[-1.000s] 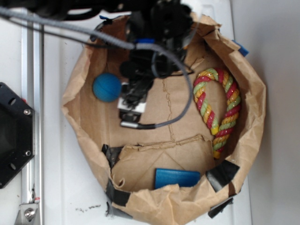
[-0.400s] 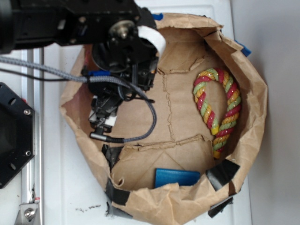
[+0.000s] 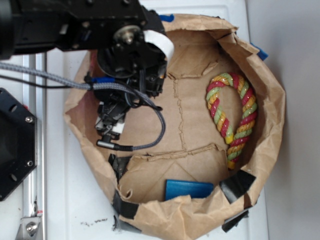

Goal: Grab the blue ball.

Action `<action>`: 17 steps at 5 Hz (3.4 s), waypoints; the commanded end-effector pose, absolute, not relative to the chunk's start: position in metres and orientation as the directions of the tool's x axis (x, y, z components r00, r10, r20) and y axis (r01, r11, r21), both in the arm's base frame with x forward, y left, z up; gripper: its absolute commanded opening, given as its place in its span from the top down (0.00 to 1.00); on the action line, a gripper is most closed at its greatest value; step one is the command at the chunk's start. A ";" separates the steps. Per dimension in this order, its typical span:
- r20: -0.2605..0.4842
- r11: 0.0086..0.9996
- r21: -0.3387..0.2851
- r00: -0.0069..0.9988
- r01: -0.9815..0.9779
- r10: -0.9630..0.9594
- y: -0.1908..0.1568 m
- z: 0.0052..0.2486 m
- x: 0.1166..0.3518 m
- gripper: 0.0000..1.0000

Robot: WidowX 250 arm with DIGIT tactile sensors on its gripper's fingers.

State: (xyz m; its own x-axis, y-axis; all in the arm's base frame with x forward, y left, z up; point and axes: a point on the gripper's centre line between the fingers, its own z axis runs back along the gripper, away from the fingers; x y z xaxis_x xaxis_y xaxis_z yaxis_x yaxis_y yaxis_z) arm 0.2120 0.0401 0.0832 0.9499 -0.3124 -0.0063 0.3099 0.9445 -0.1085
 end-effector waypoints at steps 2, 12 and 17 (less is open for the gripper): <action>-0.006 0.964 -0.057 0.965 0.260 -0.261 0.045 0.082 0.217 0.00; -0.086 0.930 -0.034 0.926 0.365 -0.366 0.034 0.062 0.194 0.00; -0.093 0.950 0.048 0.949 0.307 -0.302 0.040 0.045 0.215 0.00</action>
